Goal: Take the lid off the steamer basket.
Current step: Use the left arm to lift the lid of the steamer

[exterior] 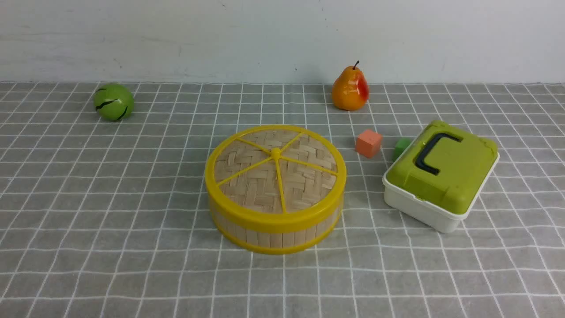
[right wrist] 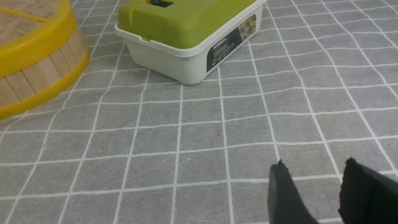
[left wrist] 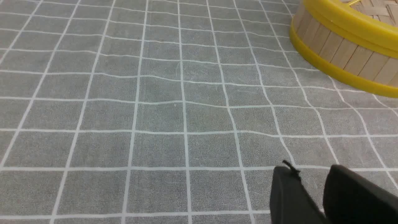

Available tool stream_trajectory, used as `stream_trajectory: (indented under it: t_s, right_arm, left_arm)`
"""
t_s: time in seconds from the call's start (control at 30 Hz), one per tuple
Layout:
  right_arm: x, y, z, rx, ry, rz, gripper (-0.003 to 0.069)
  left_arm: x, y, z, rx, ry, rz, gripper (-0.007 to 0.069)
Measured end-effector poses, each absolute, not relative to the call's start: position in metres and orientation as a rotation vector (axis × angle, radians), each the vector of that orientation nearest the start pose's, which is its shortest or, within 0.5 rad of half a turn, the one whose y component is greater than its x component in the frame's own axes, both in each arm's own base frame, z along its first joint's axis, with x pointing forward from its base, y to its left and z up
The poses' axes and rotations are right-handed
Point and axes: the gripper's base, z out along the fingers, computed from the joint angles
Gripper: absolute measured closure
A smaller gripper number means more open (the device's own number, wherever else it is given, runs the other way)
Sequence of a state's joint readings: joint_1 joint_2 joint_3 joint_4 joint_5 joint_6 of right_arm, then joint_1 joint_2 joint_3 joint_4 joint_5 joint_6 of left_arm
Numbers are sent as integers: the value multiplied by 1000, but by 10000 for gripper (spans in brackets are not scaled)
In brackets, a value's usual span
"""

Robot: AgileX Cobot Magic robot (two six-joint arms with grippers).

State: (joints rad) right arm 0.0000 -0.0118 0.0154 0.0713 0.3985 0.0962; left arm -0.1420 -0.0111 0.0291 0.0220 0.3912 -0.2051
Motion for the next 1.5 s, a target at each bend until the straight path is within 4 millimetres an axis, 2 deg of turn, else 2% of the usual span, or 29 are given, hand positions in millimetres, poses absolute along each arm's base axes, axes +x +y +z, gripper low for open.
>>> stream_trajectory:
  t_s: [1.23,1.4,1.5]
  right_arm:
    - [52,3,173,134,1882,137,418]
    - [52,3,173,134,1882,137,418]
    - [52,3,173,134,1882,137,418]
  left_arm:
    - [52,-7,169,-46,1894,-215,425]
    - [53,-7,174,-39,1838,-215,424]
    - [56,-7,186,-8,1699,-200,421]
